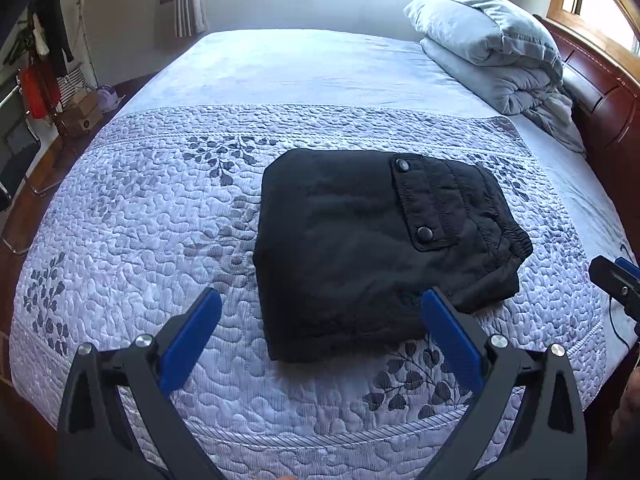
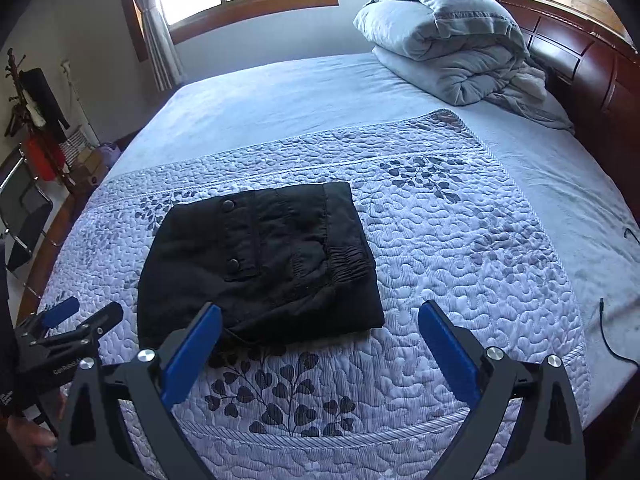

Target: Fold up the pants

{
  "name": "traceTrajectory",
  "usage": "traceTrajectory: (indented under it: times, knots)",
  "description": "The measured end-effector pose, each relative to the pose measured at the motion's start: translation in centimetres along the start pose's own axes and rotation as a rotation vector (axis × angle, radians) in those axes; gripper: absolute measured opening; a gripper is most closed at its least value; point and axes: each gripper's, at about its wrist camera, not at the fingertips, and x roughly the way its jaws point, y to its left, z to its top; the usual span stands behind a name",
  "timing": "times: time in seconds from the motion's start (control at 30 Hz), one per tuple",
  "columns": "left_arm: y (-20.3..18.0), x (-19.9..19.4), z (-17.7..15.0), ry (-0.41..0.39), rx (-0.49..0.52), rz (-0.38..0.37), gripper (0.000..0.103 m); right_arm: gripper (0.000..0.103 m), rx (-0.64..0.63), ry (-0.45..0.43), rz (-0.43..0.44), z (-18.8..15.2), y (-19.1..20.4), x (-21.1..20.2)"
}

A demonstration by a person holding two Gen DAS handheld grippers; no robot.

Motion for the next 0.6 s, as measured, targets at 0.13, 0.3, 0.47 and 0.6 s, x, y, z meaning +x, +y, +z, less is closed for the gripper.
traceTrajectory:
  times: [0.13, 0.3, 0.47, 0.6]
  knots:
    - [-0.35, 0.35, -0.12, 0.007, 0.007, -0.001, 0.100, 0.099, 0.005, 0.011, 0.005, -0.05, -0.02, 0.33]
    - [-0.25, 0.87, -0.20, 0.028, -0.019, -0.026, 0.100, 0.099, 0.001, 0.008, 0.006, -0.22, 0.14, 0.48]
    - [-0.15, 0.87, -0.14, 0.024, -0.028, -0.036, 0.100, 0.099, 0.004, 0.017, 0.000, -0.27, 0.07, 0.73]
    - [-0.23, 0.80, -0.11, 0.022, -0.024, -0.033, 0.100, 0.099, -0.008, 0.010, -0.010, -0.30, 0.18, 0.72]
